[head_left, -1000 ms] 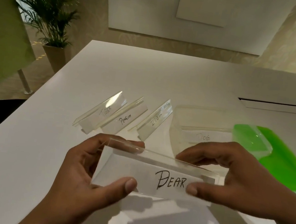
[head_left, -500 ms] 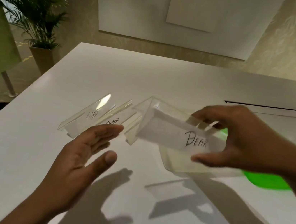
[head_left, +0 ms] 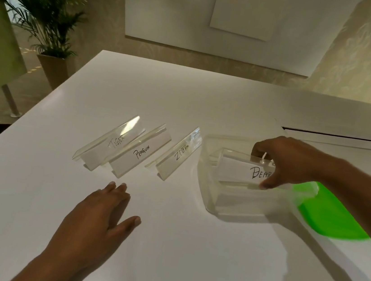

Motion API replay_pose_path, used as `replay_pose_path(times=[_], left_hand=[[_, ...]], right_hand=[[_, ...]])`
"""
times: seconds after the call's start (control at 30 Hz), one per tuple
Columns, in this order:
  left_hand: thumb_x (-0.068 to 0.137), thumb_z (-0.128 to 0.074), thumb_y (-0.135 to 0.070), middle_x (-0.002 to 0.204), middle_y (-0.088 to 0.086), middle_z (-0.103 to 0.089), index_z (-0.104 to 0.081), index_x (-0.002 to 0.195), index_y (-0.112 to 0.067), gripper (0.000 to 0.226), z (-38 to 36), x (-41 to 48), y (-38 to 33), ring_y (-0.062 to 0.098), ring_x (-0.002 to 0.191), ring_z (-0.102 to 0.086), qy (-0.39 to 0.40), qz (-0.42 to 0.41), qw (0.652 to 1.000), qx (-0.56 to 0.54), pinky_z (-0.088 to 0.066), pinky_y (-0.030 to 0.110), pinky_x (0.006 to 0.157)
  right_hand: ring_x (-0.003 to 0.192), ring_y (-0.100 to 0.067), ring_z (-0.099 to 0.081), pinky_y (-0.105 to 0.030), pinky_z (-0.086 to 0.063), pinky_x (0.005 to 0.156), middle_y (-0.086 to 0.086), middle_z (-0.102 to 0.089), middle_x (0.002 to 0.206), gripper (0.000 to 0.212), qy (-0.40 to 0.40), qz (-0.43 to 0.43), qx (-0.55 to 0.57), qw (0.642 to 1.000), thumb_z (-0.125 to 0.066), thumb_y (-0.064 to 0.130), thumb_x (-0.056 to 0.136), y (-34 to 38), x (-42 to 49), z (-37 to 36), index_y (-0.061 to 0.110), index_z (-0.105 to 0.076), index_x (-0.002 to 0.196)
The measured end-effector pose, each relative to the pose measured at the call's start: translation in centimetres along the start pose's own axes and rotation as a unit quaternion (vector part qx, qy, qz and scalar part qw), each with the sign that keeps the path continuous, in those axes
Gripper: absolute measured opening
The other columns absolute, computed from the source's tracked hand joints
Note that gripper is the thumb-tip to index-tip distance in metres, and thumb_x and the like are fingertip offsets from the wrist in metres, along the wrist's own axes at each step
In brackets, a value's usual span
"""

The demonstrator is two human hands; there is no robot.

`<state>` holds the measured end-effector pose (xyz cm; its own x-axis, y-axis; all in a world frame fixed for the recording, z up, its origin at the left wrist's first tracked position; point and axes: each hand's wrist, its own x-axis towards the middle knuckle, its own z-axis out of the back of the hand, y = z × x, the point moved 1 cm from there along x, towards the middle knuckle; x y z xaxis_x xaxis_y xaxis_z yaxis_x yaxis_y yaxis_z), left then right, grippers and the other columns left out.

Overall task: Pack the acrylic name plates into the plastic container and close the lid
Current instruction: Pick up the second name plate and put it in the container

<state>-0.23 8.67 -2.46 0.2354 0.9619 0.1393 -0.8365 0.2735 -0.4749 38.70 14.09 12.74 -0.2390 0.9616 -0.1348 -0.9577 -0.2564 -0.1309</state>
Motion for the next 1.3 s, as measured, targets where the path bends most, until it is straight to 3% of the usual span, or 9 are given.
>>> replay_pose_path(times=[0.2,0.43,0.53,0.6,0.83,1.1,1.3], left_hand=[[0.075,-0.034,-0.078,0.151,-0.013,-0.043,-0.055,0.137,-0.028,0.082,-0.2,-0.1,-0.1,0.010,0.142,-0.033,-0.015,-0.008,1.000,0.003,-0.034,0.034,0.108],[0.076,-0.038,-0.074,0.152,-0.014,-0.042,-0.056,0.135,-0.028,0.077,-0.2,0.0,-0.1,0.011,0.143,-0.033,-0.007,-0.008,1.000,0.009,-0.036,0.036,0.109],[0.076,-0.040,-0.073,0.151,-0.015,-0.042,-0.056,0.135,-0.028,0.076,-0.3,0.0,0.1,0.010,0.143,-0.032,-0.009,-0.009,1.000,0.006,-0.035,0.035,0.109],[0.077,-0.041,-0.073,0.151,-0.015,-0.042,-0.056,0.135,-0.028,0.075,-0.4,0.0,0.2,0.010,0.143,-0.032,-0.009,-0.011,1.000,0.005,-0.033,0.035,0.110],[0.077,-0.041,-0.073,0.151,-0.014,-0.043,-0.056,0.134,-0.028,0.074,-0.4,0.0,0.4,0.011,0.143,-0.033,-0.010,-0.013,1.000,0.007,-0.034,0.036,0.110],[0.076,-0.039,-0.074,0.151,-0.012,-0.043,-0.056,0.136,-0.026,0.078,-0.4,0.0,0.4,0.011,0.143,-0.032,-0.006,-0.013,1.000,0.002,-0.032,0.037,0.113],[0.077,-0.040,-0.072,0.150,-0.012,-0.045,-0.057,0.135,-0.025,0.077,-0.3,-0.1,0.2,0.012,0.142,-0.035,-0.010,-0.012,1.000,0.003,-0.035,0.038,0.110]], right_hand=[[0.080,-0.014,-0.056,-0.029,-0.041,0.061,0.013,-0.061,0.090,0.042,0.065,0.017,-0.038,0.997,-0.076,0.049,0.057,-0.1,1.4,-2.6,0.038,-0.053,0.090],[0.076,-0.019,-0.051,-0.028,-0.033,0.057,0.009,-0.061,0.095,0.028,0.068,0.025,-0.073,0.995,-0.068,0.037,0.069,0.6,2.8,-4.2,0.033,-0.054,0.093],[0.075,-0.018,-0.051,-0.028,-0.033,0.057,0.014,-0.053,0.084,0.041,0.083,0.024,-0.067,0.994,-0.077,0.046,0.063,0.8,3.2,-4.4,0.033,-0.055,0.094],[0.077,-0.017,-0.052,-0.027,-0.033,0.057,0.013,-0.058,0.090,0.047,0.088,0.025,-0.068,0.993,-0.080,0.047,0.059,0.9,3.3,-4.7,0.032,-0.056,0.096],[0.093,-0.021,-0.061,-0.035,-0.051,0.077,0.008,-0.066,0.106,0.041,0.091,0.025,-0.034,0.995,-0.073,0.040,0.069,0.6,3.0,-4.8,0.028,-0.061,0.106],[0.081,-0.016,-0.053,-0.026,-0.035,0.056,0.011,-0.059,0.095,0.041,0.099,0.021,-0.042,0.994,-0.079,0.035,0.063,1.0,3.2,-4.9,0.030,-0.055,0.095],[0.087,-0.013,-0.058,-0.026,-0.042,0.063,0.012,-0.061,0.097,0.047,0.116,0.017,0.011,0.993,-0.085,0.036,0.061,0.6,3.2,-4.6,0.029,-0.060,0.100]])
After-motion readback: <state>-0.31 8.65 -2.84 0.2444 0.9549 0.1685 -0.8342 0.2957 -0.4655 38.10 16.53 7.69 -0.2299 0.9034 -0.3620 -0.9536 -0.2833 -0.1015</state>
